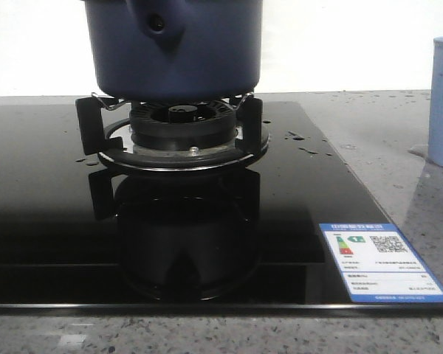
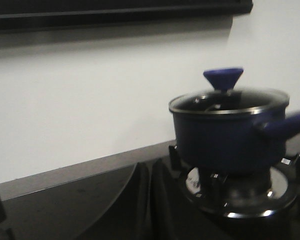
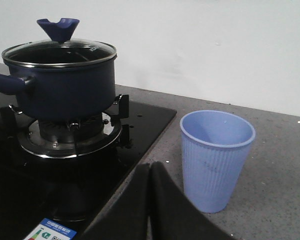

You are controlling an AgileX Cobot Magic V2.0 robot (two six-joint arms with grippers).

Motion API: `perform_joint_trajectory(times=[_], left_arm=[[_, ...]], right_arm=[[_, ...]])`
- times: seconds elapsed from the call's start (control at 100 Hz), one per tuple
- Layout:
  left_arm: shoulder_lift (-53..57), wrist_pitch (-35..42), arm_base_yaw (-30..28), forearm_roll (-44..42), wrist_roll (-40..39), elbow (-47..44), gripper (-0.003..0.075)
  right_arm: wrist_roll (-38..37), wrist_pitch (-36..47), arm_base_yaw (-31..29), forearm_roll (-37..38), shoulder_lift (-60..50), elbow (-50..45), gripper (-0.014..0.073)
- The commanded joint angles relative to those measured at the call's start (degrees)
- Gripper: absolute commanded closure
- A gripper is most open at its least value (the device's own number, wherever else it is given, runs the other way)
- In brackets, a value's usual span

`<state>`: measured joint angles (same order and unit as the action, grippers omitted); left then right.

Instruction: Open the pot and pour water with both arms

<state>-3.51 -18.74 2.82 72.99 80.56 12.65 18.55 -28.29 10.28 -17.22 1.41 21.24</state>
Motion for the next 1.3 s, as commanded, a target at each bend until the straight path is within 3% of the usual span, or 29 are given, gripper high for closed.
perform_joint_trajectory(times=[0.0,0.15,0.22,0.34,0.42,0.48,0.79,0.97,1.29], left_arm=[[-0.50,1.74,-0.03,-10.43,-4.24,1.44,0.0739],[-0.50,4.37,-0.03,-34.91,-16.16,1.40,0.0739],[-0.50,7.17,-0.03,-44.28,-31.25,1.28,0.0739],[-0.50,10.88,-0.03,-65.76,-65.06,-0.95,0.0739],[-0.50,13.52,-0.03,-75.79,-77.27,-3.76,0.0739],[-0.50,13.26,-0.03,-77.35,-83.00,-6.13,0.0739],[2.97,9.04,-0.03,-78.16,-83.90,-14.68,0.0739],[5.20,1.64,-0.03,-79.30,-83.90,-14.55,0.0739],[5.20,1.75,-0.03,-79.18,-83.78,-14.55,0.0739]], right_arm=[[-0.12,3.94,-0.36,0.01,0.65,2.04,0.0662],[-0.12,3.94,-0.36,0.01,0.65,2.04,0.0662],[-0.12,3.94,-0.36,0.01,0.65,2.04,0.0662],[-0.12,3.94,-0.36,0.01,0.65,2.04,0.0662],[-0.12,3.94,-0.36,0.01,0.65,2.04,0.0662],[-0.12,3.94,-0.36,0.01,0.65,2.04,0.0662],[-0.12,3.94,-0.36,0.01,0.65,2.04,0.0662],[-0.12,3.94,-0.36,0.01,0.65,2.04,0.0662],[-0.12,3.94,-0.36,0.01,0.65,2.04,0.0662]])
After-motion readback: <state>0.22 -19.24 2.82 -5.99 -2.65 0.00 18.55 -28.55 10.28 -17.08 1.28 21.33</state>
